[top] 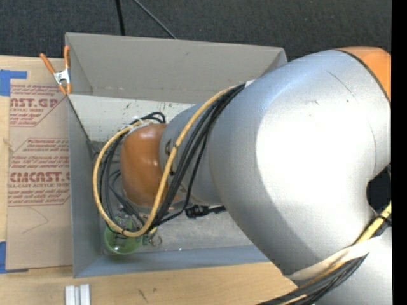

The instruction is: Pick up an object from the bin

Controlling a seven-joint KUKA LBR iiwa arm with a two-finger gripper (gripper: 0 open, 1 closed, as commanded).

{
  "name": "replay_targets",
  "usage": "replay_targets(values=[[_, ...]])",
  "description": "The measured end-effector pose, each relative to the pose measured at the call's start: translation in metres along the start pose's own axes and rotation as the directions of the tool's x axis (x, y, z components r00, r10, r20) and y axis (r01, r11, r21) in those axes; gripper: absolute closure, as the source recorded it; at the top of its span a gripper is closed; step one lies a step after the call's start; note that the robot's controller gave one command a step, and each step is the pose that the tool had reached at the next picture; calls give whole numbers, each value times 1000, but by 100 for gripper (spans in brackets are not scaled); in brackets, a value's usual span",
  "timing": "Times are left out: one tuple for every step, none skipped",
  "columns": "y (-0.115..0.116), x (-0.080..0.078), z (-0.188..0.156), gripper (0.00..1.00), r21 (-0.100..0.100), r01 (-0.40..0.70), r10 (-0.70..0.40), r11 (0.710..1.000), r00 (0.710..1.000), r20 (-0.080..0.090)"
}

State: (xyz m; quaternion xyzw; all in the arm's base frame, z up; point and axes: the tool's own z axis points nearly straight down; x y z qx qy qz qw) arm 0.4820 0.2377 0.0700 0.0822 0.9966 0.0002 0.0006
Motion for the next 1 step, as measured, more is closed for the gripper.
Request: replay_targets(values=[[5,-9,-164,100,-5,-1,1,1000,1000,7]])
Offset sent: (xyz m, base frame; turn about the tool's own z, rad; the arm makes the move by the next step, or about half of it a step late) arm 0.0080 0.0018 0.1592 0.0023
